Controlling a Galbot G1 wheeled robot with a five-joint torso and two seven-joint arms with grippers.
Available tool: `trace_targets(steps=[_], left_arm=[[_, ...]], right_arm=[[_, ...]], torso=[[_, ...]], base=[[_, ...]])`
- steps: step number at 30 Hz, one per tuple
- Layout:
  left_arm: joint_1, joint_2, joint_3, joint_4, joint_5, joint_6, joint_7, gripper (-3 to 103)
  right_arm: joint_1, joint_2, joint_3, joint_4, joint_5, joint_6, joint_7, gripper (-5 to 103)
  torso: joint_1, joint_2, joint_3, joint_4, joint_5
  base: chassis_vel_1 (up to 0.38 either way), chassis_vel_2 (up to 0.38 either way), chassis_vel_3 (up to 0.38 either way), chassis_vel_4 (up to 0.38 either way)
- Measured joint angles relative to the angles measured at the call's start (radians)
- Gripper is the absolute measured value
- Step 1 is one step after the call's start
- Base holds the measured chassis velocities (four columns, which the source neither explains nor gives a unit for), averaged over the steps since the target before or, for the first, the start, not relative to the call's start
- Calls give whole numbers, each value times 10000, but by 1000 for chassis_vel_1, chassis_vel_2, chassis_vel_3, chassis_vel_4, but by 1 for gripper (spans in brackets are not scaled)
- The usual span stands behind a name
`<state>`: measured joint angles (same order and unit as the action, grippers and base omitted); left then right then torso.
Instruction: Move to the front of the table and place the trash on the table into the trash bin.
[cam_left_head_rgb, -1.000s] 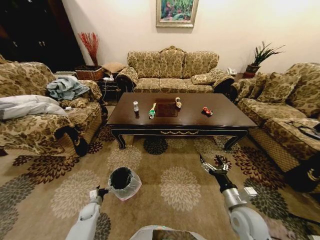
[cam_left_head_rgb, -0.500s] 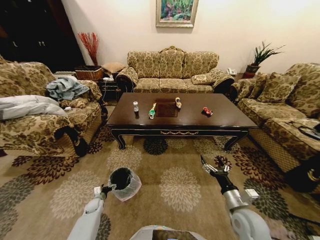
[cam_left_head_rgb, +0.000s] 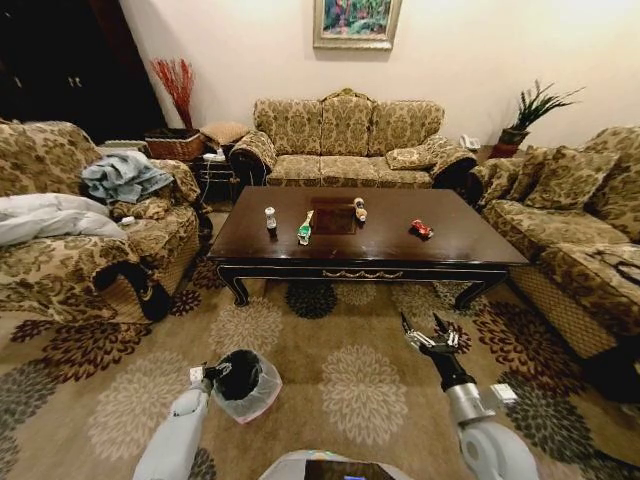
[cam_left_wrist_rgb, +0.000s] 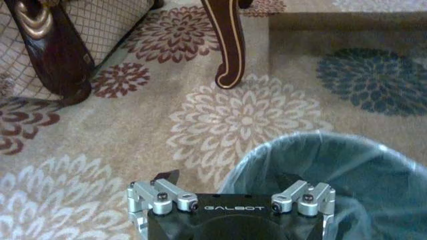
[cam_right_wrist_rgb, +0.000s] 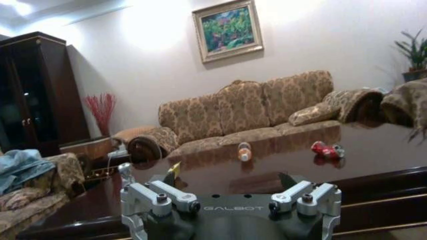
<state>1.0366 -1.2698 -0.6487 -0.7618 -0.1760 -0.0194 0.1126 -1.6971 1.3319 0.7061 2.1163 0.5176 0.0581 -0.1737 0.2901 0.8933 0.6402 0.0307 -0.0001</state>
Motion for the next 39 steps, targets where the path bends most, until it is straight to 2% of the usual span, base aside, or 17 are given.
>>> trace_targets(steps=[6, 9, 11, 13, 14, 17, 18, 20, 24, 26, 27, 29, 31, 34, 35, 38, 39], left_arm=[[-282, 60, -22, 745, 495, -346, 106, 97], [-777, 70, -18, 1733, 884, -722, 65, 96], [-887, 51, -22, 1950, 965, -763, 17, 96], [-1183, -42, -30, 2408, 1126, -747, -237, 89], [-1183, -42, -30, 2408, 1126, -747, -237, 89], [-1386, -108, -50, 2732, 1420, -483, -508, 76], [-1386, -108, -50, 2732, 1420, -483, -508, 76], [-1410, -99, -61, 2820, 1445, -321, -521, 68], [-1425, -59, -110, 2978, 1442, -197, -492, 60], [-1446, -33, -127, 3056, 1424, -191, -397, 53], [-1446, -33, -127, 3056, 1424, -191, -397, 53], [-1501, -40, -133, 3153, 1399, -185, -353, 45], [-1525, -55, -137, 3183, 1390, -186, -352, 45], [-1619, -162, -126, 3290, 1206, -285, -344, 33], [-1619, -162, -126, 3290, 1206, -285, -344, 33], [-1654, -243, -98, 3341, 1120, -428, -244, 22], [-1653, -257, -99, 3327, 1128, -412, -231, 22]], right_arm=[[-110, 6, 144, -6, 66, 59, 67, 100], [-270, 106, 187, 12, 72, 121, 91, 100], [-311, 118, 196, 25, 66, 143, 109, 100], [-447, 125, 227, 121, 62, 196, 149, 100], [-447, 125, 227, 121, 62, 196, 149, 100], [-499, 121, 334, 229, 98, 205, 207, 100], [-499, 121, 334, 229, 98, 205, 207, 100], [-515, 121, 414, 233, 160, 249, 228, 100], [-530, 142, 468, 151, 260, 381, 304, 100], [-522, 149, 468, 98, 316, 470, 387, 100], [-522, 149, 468, 98, 316, 470, 387, 100], [-503, 144, 468, 72, 407, 500, 464, 100], [-499, 138, 469, 72, 432, 500, 478, 100], [-452, 118, 475, 71, 450, 523, 504, 100], [-452, 118, 475, 71, 450, 523, 504, 100], [-432, 131, 496, 66, 453, 548, 527, 100], [-441, 140, 502, 66, 455, 558, 528, 100]], torso=[[-2, 1, -1, 1, 2], [6, 0, 2, 0, 0], [7, 0, 3, 0, 0], [7, 0, 2, 0, -1], [7, 0, 2, 0, -1], [5, 0, 2, -2, 1], [5, 0, 2, -2, 1], [5, 0, 2, -1, 1], [6, 0, 2, 0, 1], [5, 0, 1, -1, 3], [5, 0, 1, -1, 3], [5, 0, 1, -1, 5], [5, 1, 1, 0, 5], [6, 1, 1, 0, 3], [6, 1, 1, 0, 3], [6, 0, 1, 1, 8], [5, 0, 1, 3, 12]], base=[[4, -8, -9, 2], [0, 0, 0, 0], [0, 0, 0, 0], [0, 0, 0, 0], [0, 0, 0, 0], [0, 0, 0, 0], [0, 0, 0, 0], [0, 0, 0, 0], [0, 0, 0, 0], [0, 0, 0, 0], [0, 0, 0, 0], [0, 0, 0, 0], [0, 0, 0, 0], [0, 0, 0, 0], [0, 0, 0, 0], [0, 0, 0, 0], [0, 0, 0, 0]])
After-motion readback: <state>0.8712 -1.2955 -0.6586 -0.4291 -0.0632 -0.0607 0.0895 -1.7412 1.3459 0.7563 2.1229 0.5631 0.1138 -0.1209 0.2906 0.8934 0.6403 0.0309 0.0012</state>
